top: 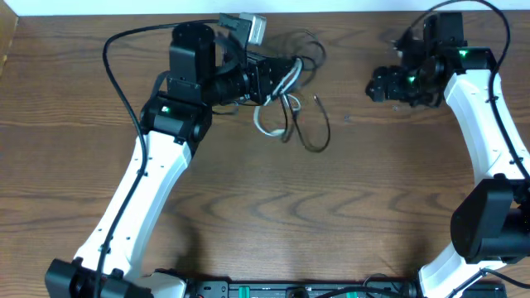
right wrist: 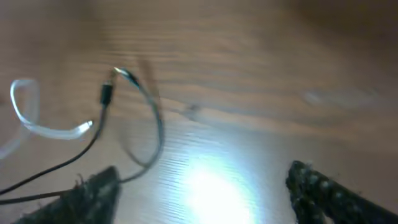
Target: Untangle cables
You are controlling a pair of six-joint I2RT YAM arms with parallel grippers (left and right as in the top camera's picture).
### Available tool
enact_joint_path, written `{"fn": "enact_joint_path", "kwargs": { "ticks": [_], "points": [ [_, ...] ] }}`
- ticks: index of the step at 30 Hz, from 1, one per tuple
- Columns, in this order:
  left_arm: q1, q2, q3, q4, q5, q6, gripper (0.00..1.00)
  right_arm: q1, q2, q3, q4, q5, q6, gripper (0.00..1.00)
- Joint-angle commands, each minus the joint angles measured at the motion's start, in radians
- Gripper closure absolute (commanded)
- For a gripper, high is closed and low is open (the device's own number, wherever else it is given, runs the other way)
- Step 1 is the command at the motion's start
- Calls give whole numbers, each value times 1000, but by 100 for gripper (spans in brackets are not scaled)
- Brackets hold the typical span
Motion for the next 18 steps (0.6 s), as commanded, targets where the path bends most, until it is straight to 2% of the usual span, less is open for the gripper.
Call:
{"fn": "enact_joint_path", "kwargs": {
  "ticks": [1, 10, 18],
  "points": [
    [3, -28, 13, 19, 160, -24, 93, 2, 3, 2, 49, -305, -121, 12],
    [22, -27, 13, 0, 154, -30, 92, 0, 3, 3, 200, -682, -120, 16],
    [24, -25, 13, -24, 155, -30, 92, 0, 3, 3, 245, -714, -114, 18]
  ]
}}
